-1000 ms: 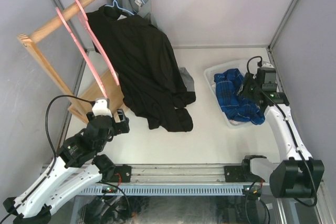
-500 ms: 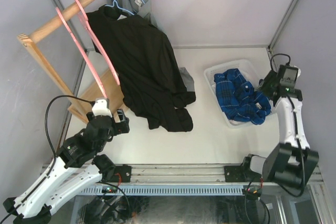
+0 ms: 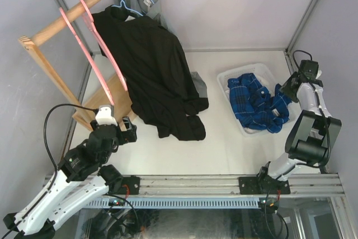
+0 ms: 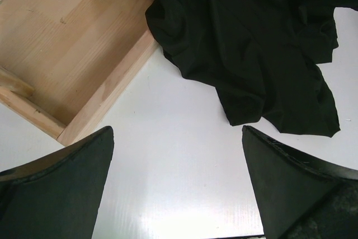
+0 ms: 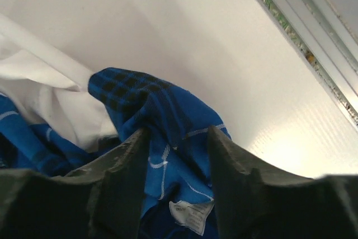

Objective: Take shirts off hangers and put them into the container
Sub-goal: Place the shirt in the bin.

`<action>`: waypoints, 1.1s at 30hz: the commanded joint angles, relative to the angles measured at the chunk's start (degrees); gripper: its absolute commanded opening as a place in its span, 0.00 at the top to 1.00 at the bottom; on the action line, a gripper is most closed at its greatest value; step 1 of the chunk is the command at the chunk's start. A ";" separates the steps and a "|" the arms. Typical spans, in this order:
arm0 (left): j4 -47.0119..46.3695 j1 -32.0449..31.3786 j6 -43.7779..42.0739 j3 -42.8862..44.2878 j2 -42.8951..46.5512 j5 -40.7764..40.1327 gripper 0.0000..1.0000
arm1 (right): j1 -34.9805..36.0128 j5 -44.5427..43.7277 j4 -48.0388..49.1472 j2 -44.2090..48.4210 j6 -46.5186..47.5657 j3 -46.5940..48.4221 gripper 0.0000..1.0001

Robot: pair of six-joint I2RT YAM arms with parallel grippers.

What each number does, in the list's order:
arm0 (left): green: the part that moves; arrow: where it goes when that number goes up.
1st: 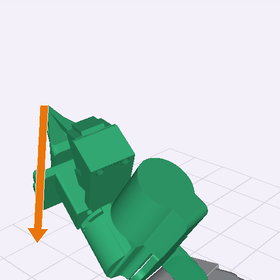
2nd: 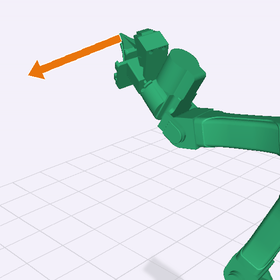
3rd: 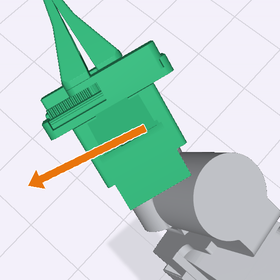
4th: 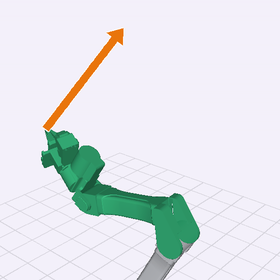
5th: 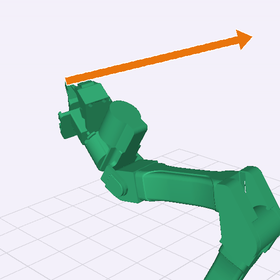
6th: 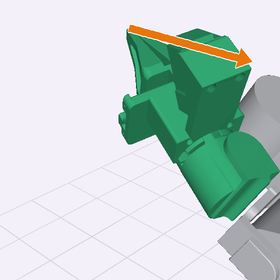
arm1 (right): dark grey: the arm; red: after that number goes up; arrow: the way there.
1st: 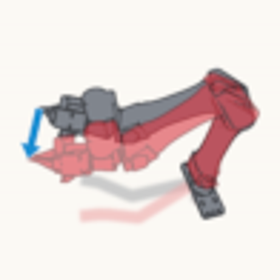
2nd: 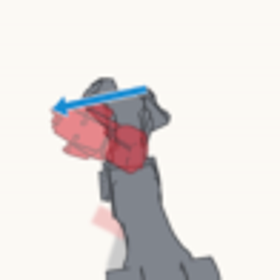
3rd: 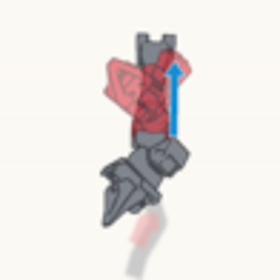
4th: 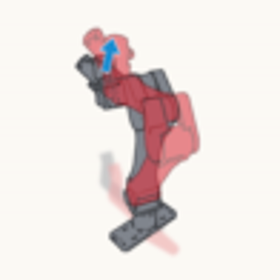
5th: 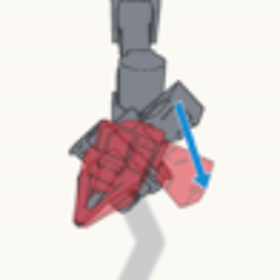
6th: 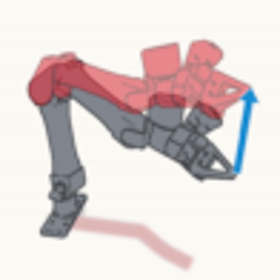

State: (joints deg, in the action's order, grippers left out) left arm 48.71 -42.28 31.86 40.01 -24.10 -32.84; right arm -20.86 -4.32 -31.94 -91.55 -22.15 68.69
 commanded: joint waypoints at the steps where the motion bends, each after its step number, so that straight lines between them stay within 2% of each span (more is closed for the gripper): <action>1: -1.82 0.36 -1.14 1.95 0.27 -0.65 0.00 | 2.07 -0.79 -0.61 1.24 0.27 3.30 0.61; 4: -1.86 0.36 -1.14 1.90 0.38 -0.73 0.01 | 5.04 -3.41 -0.43 4.68 3.26 2.95 0.83; 7: -1.96 0.45 -1.18 1.98 0.26 -0.61 0.01 | 9.26 -8.89 -0.71 7.86 5.08 2.43 0.97; 8: -1.99 0.45 -1.18 1.97 0.23 -0.58 0.01 | 10.25 -9.49 -0.65 8.60 5.37 2.13 0.98; 13: -1.95 0.45 -1.28 1.94 0.46 -0.52 0.01 | 12.45 -0.03 1.04 10.13 5.06 -1.91 0.99; 21: -2.09 0.49 -1.33 1.87 0.87 -0.47 0.00 | 13.78 13.47 -2.98 -0.11 6.97 -3.06 1.00; 26: -2.13 0.45 -1.35 1.83 0.74 -0.38 0.00 | 14.05 7.67 -7.09 -4.18 7.43 -0.60 0.97; 28: -2.13 0.45 -1.36 1.78 0.59 -0.44 0.00 | 13.79 6.76 -6.82 -2.30 7.05 -0.52 0.95; 33: -2.04 0.49 -1.36 1.83 0.37 -0.47 0.00 | 13.03 6.39 -3.95 7.27 6.21 -0.36 0.79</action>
State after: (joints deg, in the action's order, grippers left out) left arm 48.53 -42.24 31.77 40.01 -23.57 -32.82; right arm -7.42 2.98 -36.03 -93.12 -16.21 66.61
